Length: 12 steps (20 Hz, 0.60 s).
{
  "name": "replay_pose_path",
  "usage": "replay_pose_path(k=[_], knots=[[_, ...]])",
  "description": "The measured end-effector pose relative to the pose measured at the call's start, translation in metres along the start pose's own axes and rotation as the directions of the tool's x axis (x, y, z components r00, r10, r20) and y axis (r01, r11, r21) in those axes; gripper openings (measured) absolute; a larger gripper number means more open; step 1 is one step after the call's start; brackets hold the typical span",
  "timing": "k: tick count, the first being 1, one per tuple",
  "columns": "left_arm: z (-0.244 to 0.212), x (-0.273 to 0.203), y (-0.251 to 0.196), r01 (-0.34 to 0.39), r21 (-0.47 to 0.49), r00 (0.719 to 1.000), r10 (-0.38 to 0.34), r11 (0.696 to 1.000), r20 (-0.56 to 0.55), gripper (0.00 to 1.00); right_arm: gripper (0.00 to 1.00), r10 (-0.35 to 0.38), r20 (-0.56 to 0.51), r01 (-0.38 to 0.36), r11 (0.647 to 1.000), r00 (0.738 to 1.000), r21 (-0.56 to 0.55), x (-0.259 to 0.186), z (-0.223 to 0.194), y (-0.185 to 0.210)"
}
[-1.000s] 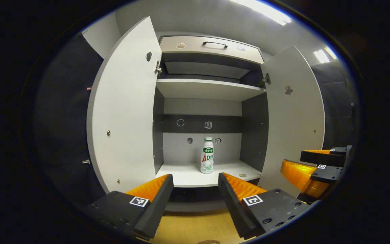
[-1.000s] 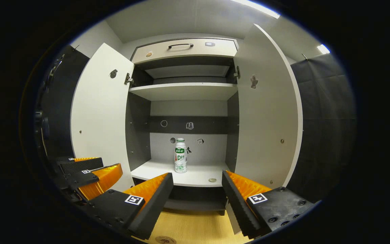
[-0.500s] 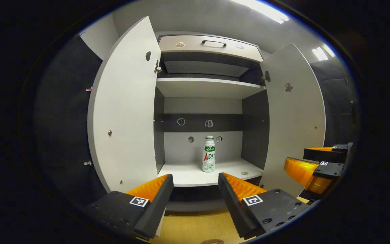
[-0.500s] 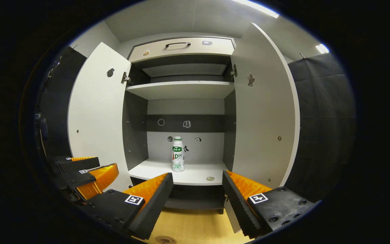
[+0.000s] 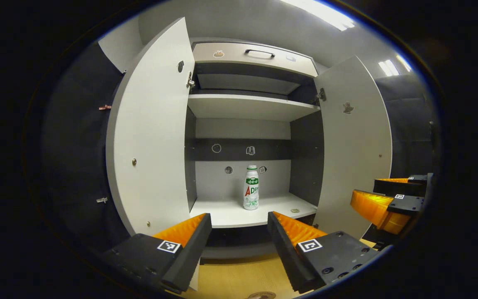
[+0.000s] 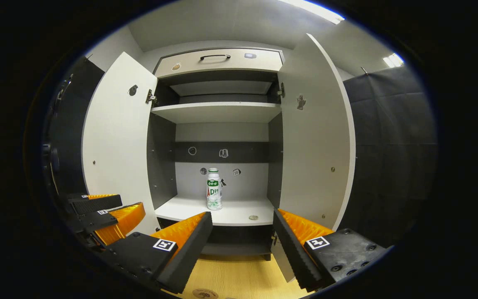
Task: Grasp the bottle in the cabinet with the left hand and place it on the coaster, then close the right door with the right hand and the left door with the left hand.
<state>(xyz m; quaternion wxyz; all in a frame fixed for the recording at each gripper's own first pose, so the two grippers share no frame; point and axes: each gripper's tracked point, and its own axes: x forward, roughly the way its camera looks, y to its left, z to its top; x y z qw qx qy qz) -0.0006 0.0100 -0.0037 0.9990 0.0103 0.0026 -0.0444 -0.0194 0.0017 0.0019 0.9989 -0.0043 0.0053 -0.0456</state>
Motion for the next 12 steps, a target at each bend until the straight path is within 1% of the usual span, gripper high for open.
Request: replay_pose_path(k=[3,5,7,10,12], knots=[[0.004,0.009,0.001,0.029,0.026,0.999,-0.029,0.999,0.017,0.87,0.98,-0.027,-0.001,0.027,1.000,1.000,-0.013,-0.003,0.000,-0.001],[0.004,0.021,-0.001,0.055,0.006,0.998,-0.056,0.998,0.018,0.87,0.98,-0.040,-0.006,0.040,0.999,0.999,-0.016,-0.004,0.000,-0.003],[-0.002,0.035,-0.003,0.064,-0.011,0.998,-0.064,0.998,0.003,0.87,0.98,-0.042,-0.008,0.042,0.999,0.999,-0.016,-0.004,0.001,-0.005],[0.000,0.060,-0.004,0.063,-0.014,0.998,-0.063,0.998,0.007,0.87,0.98,-0.031,0.000,0.031,0.999,1.000,-0.006,0.006,0.003,-0.009],[0.003,0.082,-0.008,0.067,-0.012,0.998,-0.067,0.998,0.018,0.87,0.98,0.006,-0.002,-0.006,1.000,1.000,0.004,0.017,0.003,-0.005]])
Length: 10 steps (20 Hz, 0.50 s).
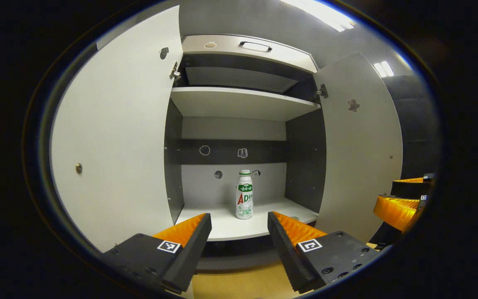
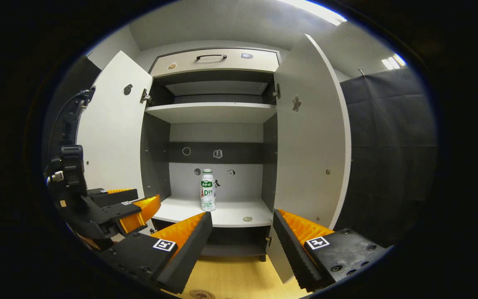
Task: Grasp the bottle in the cabinet with the left hand and place it on the coaster, then close the right door with the right hand and the left door with the left hand.
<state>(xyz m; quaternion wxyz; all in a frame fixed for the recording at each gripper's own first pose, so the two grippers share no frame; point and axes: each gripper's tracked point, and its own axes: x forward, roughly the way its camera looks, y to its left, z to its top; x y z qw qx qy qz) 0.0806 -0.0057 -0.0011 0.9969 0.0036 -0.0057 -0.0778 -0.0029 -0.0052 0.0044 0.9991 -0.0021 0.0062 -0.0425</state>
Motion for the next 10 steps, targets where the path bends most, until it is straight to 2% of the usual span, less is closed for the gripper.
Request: replay_pose_path(k=[5,10], knots=[[-0.001,0.071,-0.011,-0.004,0.011,1.000,0.004,1.000,0.004,0.87,0.98,0.107,0.008,-0.106,0.994,0.994,-0.021,0.039,-0.004,0.009],[-0.012,0.140,-0.018,-0.023,0.035,1.000,0.023,0.999,-0.003,0.87,0.98,0.144,-0.020,-0.144,0.989,0.989,-0.023,0.076,-0.019,0.002]])
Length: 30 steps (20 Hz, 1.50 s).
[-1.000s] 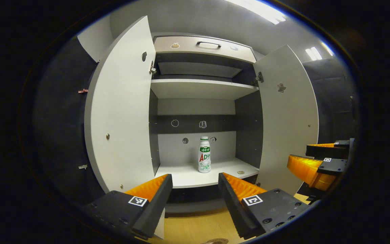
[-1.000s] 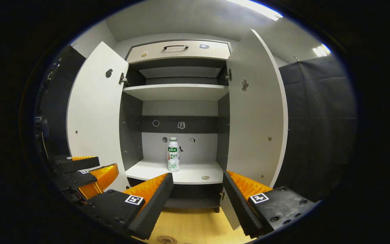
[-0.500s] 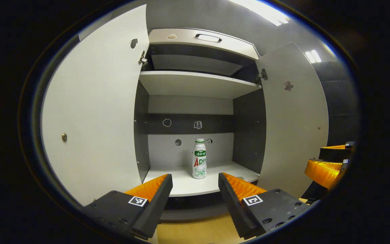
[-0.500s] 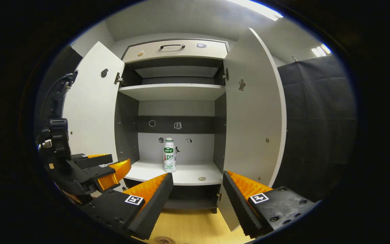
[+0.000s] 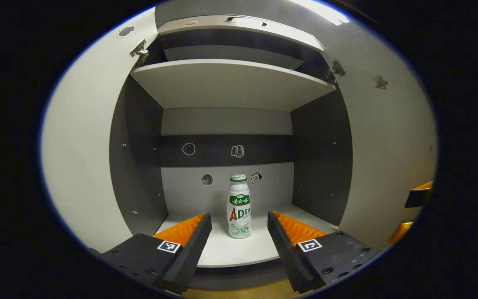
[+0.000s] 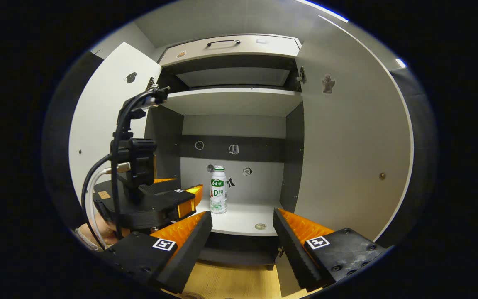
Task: Grasp the bottle in the cabinet with the left hand and place it on the coaster, then close the right door with the right hand and the left door with the left hand.
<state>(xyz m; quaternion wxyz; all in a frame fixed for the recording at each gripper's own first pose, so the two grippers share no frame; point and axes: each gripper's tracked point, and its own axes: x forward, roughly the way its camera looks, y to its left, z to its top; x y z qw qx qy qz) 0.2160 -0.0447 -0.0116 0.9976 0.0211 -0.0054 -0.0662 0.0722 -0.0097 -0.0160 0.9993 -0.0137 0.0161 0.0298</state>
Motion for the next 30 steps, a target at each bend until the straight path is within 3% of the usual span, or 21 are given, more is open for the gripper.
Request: replay_pose_path(k=[10,12,24,26,30], knots=[[-0.017,0.106,-0.006,0.007,0.077,1.000,-0.008,0.997,0.024,0.86,0.98,0.059,-0.002,-0.059,0.996,0.998,0.060,0.064,-0.009,-0.010],[-0.027,0.120,0.004,-0.018,0.095,1.000,0.017,0.995,0.010,0.88,0.98,0.066,-0.015,-0.065,0.995,0.998,0.071,0.072,-0.015,-0.009],[-0.053,0.152,0.005,0.041,0.105,0.999,-0.038,0.994,-0.031,0.87,0.98,0.028,-0.076,-0.022,0.997,0.997,0.073,0.113,-0.041,-0.017],[-0.053,0.151,0.006,0.048,0.097,0.999,-0.046,0.994,-0.029,0.77,0.98,0.029,-0.077,-0.023,0.997,0.997,0.074,0.113,-0.042,-0.017],[-0.050,0.148,0.002,0.073,0.075,0.997,-0.070,0.995,-0.042,0.76,0.98,0.033,-0.070,-0.028,0.997,0.997,0.074,0.111,-0.039,-0.018]])
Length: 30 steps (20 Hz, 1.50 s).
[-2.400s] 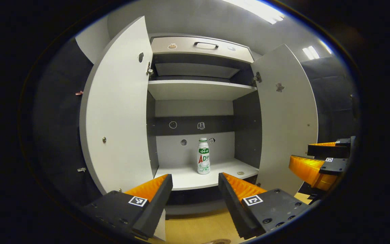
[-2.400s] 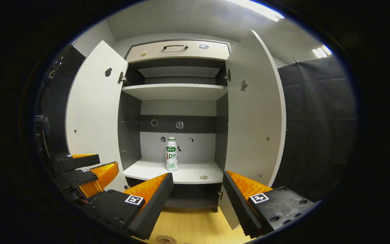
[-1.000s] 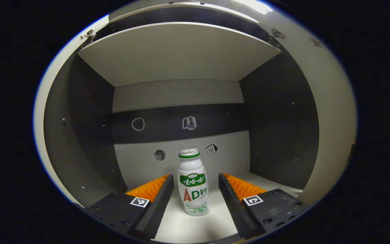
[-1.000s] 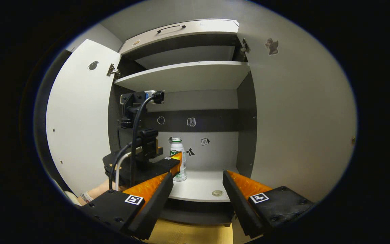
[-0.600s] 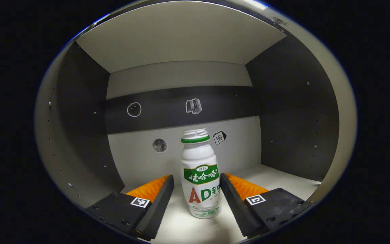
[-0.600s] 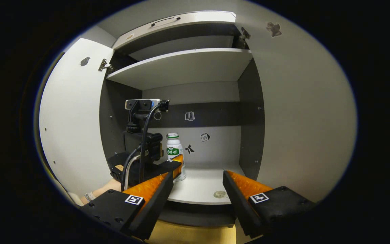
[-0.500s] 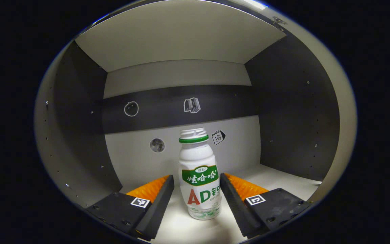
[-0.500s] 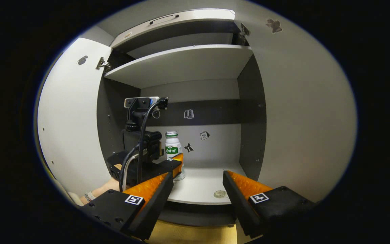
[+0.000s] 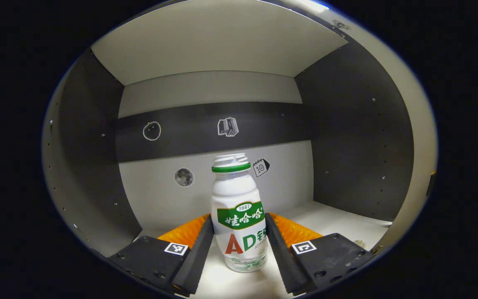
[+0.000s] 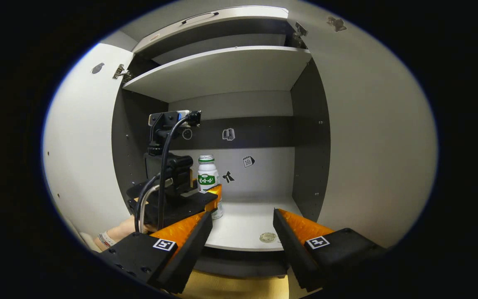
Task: Grasp the bottle in the cabinet with the left hand and place it on the coaster, then close the right door with the right hand and the left door with the left hand.
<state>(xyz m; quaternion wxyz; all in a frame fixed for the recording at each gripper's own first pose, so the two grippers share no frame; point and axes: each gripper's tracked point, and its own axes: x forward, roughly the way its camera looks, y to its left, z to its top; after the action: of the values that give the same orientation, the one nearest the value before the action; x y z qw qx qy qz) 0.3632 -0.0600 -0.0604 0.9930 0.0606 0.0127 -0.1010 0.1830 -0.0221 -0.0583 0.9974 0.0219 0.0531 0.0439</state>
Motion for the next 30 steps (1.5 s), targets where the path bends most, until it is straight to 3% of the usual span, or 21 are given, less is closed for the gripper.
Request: replay_pose_path(k=[5,14,19,30], knots=[[0.022,-0.021,-0.003,-0.005,-0.029,0.999,0.006,1.000,0.034,0.76,0.98,0.006,0.054,-0.006,1.000,0.999,-0.010,-0.026,0.017,0.002],[0.035,-0.134,0.006,-0.036,-0.054,0.998,0.039,0.998,0.046,0.76,0.98,0.002,0.118,0.004,0.999,0.993,-0.049,-0.090,0.037,0.008],[0.015,-0.201,0.004,-0.038,-0.072,0.999,0.041,0.997,0.034,0.75,0.98,-0.009,0.110,0.017,0.998,0.994,-0.068,-0.124,0.028,0.018],[-0.092,-0.314,-0.021,-0.010,-0.167,0.999,0.004,0.986,-0.039,0.75,0.98,-0.149,0.050,0.153,0.983,0.988,-0.101,-0.182,-0.022,0.016]])
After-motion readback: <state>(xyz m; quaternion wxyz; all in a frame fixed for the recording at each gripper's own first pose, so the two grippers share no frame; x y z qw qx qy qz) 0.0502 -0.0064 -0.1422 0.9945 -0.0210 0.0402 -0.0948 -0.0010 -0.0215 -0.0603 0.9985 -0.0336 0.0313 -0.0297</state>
